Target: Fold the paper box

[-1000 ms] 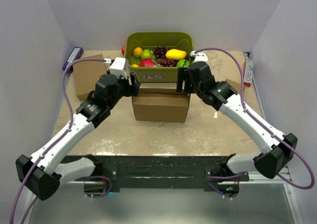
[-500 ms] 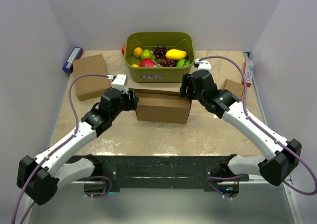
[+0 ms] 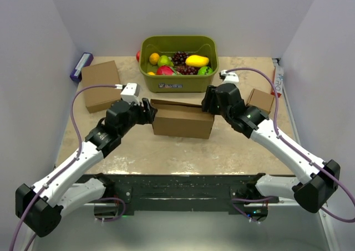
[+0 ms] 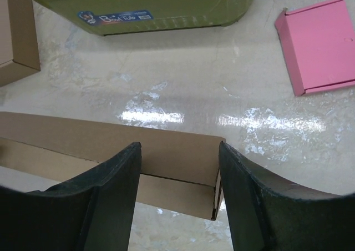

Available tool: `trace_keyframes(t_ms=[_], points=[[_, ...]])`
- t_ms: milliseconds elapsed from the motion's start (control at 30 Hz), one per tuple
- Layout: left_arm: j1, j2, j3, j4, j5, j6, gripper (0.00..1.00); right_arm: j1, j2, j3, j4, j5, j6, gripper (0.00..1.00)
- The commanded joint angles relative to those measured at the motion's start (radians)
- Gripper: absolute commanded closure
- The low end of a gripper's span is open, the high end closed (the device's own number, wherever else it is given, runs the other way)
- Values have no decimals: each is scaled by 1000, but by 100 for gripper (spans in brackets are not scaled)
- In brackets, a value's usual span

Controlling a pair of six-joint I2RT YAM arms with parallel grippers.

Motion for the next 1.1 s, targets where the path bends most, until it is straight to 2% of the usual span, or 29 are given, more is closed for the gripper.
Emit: trace_keyframes(t_ms=[0,133,333,633,833,1067], points=[[6,-16,121,30,33,-24,34,4,-11,-46,-66,52,5,41],[12,32,207,28,16,0,32,4,-11,-51,-61,44,5,42],[59,122,216,79,39,-9,35,5,-13,-54,-63,47,2,43],[84,181,127,182,36,-35,46,5,-11,-56,-61,44,-3,43],[84,139,41,180,58,-67,53,5,-6,-59,-57,46,-5,43],[84,95,-68,179,107,-119,57,5,1,-66,-52,44,-5,43]])
